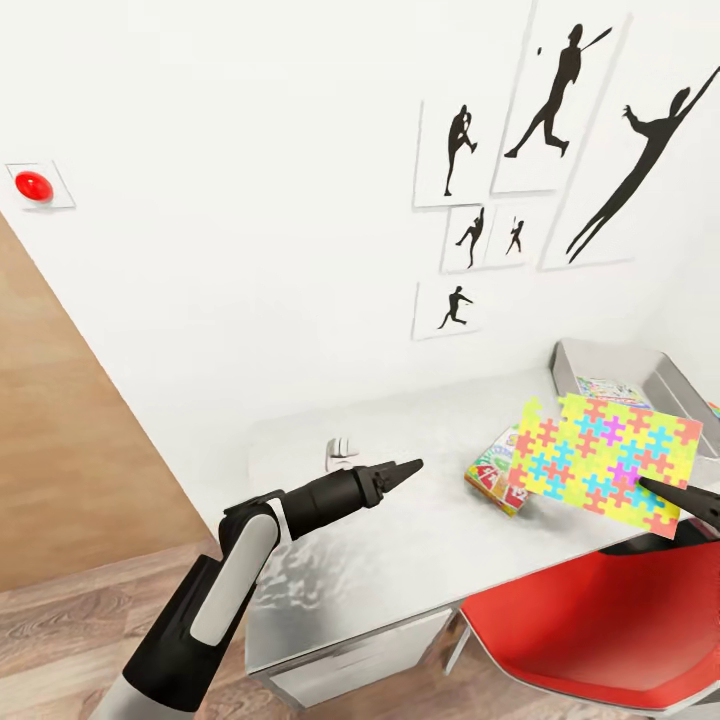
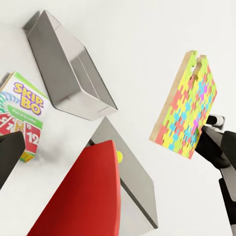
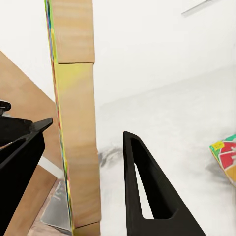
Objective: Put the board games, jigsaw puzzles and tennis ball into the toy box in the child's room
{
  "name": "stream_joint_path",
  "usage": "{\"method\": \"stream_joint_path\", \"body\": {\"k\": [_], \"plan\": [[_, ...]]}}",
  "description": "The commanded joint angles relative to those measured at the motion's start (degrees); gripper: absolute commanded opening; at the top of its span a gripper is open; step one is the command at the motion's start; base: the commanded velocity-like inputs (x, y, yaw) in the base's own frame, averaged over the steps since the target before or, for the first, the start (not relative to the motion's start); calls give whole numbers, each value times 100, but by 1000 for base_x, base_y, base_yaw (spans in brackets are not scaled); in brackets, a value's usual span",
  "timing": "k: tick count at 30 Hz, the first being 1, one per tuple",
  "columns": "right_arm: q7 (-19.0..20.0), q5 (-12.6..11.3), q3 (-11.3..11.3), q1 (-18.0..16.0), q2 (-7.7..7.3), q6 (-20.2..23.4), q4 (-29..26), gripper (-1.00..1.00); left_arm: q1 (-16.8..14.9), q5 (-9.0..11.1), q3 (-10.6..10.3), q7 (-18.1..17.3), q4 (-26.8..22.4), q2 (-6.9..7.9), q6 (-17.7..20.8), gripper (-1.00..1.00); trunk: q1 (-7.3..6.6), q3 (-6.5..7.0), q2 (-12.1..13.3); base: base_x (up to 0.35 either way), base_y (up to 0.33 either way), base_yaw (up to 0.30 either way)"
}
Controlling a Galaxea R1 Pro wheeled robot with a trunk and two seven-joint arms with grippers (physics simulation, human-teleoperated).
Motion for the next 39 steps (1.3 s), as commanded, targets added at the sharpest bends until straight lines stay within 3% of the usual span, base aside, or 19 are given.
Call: {"method": "stream_joint_path", "body": {"k": [1, 11, 39], "plan": [[9, -11, -2, -4, -2, 44, 1, -100, -4, 29, 6, 2, -1, -3, 40, 100, 2, -9, -8, 0, -47, 0], [9, -10, -29, -4, 10, 61, -7, -100, 4, 29, -5, 6, -193, 12, 38, 100, 2, -9, -8, 0, -90, 0], [11, -10, -40, -4, 29, 60, -16, -100, 31, 23, -6, 17, -262, 21, 39, 100, 2, -9, -8, 0, -289, 0]]}}
